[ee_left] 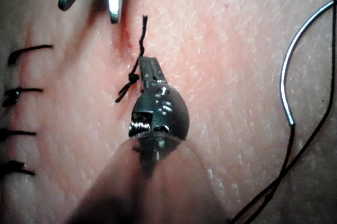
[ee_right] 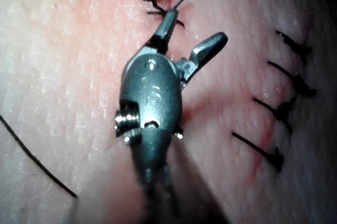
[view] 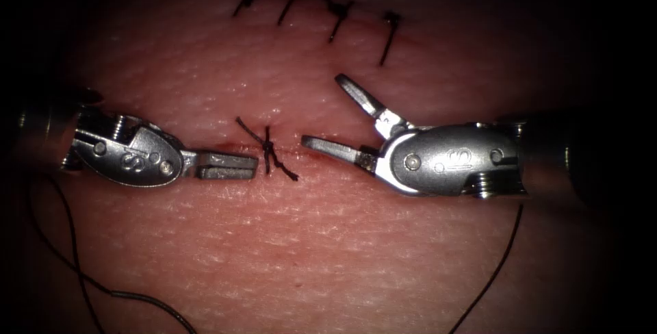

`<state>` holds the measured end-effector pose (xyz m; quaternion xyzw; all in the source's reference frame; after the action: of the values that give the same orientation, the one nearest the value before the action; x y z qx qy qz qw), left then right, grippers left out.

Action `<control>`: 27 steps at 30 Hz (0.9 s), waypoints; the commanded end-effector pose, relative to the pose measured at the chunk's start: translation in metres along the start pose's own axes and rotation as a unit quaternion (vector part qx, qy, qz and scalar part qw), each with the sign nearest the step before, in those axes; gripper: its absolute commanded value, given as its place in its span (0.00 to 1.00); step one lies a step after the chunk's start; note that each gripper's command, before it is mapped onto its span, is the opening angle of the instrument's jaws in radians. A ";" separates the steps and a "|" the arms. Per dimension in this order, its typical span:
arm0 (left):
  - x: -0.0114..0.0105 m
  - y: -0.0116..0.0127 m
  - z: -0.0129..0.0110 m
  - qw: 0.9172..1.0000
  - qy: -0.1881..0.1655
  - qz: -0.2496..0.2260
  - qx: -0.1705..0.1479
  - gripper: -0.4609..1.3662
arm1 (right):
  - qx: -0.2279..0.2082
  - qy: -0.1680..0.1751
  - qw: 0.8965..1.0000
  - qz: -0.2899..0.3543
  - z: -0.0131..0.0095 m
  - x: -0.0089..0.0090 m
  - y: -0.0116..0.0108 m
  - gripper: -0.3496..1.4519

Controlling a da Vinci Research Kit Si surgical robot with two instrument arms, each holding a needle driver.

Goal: Wound Closure
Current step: Grasp the remaining short suture tail with the left grasper.

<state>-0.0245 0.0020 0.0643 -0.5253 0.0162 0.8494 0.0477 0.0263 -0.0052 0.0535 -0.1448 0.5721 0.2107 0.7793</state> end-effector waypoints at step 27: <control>0.0045 0.0006 0.0023 0.997 -0.034 -0.024 0.063 0.16 | -0.013 -0.016 1.000 -0.003 -0.0026 -0.0014 0.0030 0.56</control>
<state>-0.0290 0.0018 0.0615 -0.4918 0.0583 0.8628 0.1017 0.0223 -0.0040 0.0541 -0.1532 0.5565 0.2183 0.7869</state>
